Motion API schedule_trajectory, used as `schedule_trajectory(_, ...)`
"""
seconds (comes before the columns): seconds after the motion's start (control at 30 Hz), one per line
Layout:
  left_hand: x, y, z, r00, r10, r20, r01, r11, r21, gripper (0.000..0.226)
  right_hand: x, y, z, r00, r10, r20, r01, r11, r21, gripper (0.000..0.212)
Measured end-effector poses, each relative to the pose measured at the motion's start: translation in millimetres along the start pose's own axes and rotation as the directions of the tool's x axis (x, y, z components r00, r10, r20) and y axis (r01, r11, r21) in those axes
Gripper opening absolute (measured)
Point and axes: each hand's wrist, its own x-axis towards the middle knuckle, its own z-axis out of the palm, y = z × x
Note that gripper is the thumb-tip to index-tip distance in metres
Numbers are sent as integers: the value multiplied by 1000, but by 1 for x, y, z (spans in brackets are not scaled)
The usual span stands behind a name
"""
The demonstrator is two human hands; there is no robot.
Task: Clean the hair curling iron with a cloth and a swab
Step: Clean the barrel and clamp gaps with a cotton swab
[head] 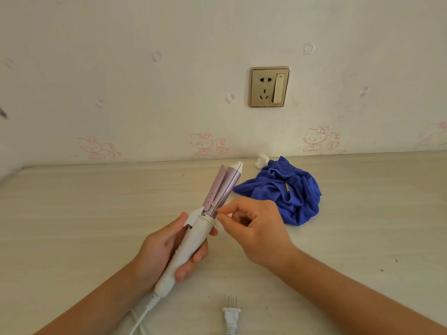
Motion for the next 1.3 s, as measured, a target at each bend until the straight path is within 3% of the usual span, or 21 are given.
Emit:
schedule_trajectory(0.17, 4, 0, 2, 999, -13, 30, 12, 1000, 22, 73, 17, 1, -27, 983, 89, -163, -86, 996, 24, 9)
schedule_trajectory(0.33, 0, 0, 2, 999, 17, 30, -17, 1000, -2, 68, -1, -4, 0, 1000, 13, 8, -14, 1000, 17, 14)
schedule_trajectory(0.4, 0, 0, 2, 1000, 22, 22, -22, 1000, 1, 68, -3, -2, 3, 1000, -1, 7, 1, 1000, 3, 13)
schedule_trajectory(0.63, 3, 0, 3, 999, 1, 40, -1, 1000, 20, 70, 20, 3, -28, 974, 111, -198, -103, 993, 53, 12)
schedule_trajectory(0.83, 0, 0, 3, 999, 27, 22, -26, 1000, -3, 69, -6, -5, 8, 999, 28, -43, -26, 998, 48, 17)
schedule_trajectory(0.97, 3, 0, 2, 1000, 28, 7, -28, 1000, -6, 69, 0, 1, 3, 995, 46, -92, -44, 999, 20, 10)
schedule_trajectory(1.3, 2, 0, 2, 1000, 6, 21, -6, 1000, -15, 68, 22, 14, -33, 945, 161, -285, -145, 987, 75, 20)
